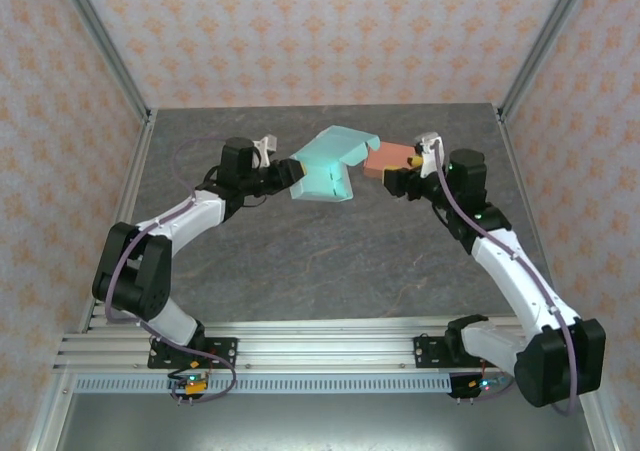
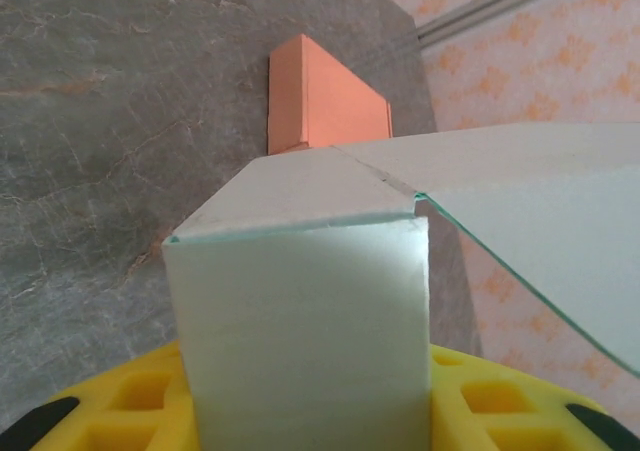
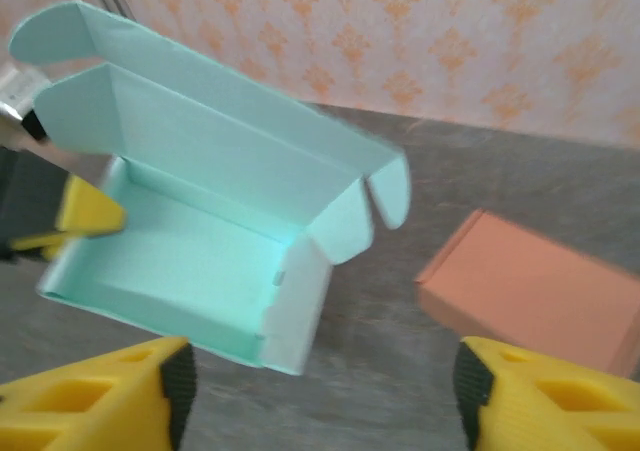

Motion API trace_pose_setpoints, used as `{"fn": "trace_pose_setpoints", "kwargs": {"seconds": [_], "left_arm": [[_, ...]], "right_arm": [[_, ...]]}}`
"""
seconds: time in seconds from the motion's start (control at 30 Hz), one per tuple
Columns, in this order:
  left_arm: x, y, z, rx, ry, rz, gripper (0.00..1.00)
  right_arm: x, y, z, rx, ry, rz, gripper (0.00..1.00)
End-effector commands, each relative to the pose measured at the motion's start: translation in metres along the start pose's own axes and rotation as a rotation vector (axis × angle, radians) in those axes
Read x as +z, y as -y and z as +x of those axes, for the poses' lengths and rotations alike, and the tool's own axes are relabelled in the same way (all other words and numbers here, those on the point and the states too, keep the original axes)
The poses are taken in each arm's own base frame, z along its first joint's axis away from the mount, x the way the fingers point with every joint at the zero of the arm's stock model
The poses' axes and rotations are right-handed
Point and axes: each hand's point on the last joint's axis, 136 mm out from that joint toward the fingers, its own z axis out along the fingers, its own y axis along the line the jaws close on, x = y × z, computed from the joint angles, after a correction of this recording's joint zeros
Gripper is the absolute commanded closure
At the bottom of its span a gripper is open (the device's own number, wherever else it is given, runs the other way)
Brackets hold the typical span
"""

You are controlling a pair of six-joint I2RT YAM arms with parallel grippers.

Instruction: Fold the paper box

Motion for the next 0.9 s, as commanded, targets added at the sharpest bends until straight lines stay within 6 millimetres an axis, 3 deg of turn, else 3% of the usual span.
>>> {"fn": "trace_pose_setpoints", "kwargs": {"seconds": [0.0, 0.43, 0.63, 0.87], "left_arm": [[-0.001, 0.026, -0.016, -0.036, 0.032, 0.083, 0.68], [-0.011, 0.063, -0.012, -0.014, -0.017, 0.235, 0.68], [-0.015, 0.07, -0.01, -0.006, -0.021, 0.258, 0.68], [-0.018, 0.074, -0.015, -0.018, 0.006, 0.283, 0.69]], "right_arm": [[0.019, -0.003, 0.009, 0.29, 0.047, -0.083, 0.37], [0.102, 0.007, 0.011, 0.582, -0.014, -0.228, 0.38], [0.119, 0.018, 0.018, 0.633, -0.038, -0.202, 0.45], [0.119, 0.014, 0.029, 0.648, -0.056, -0.22, 0.46]]}}
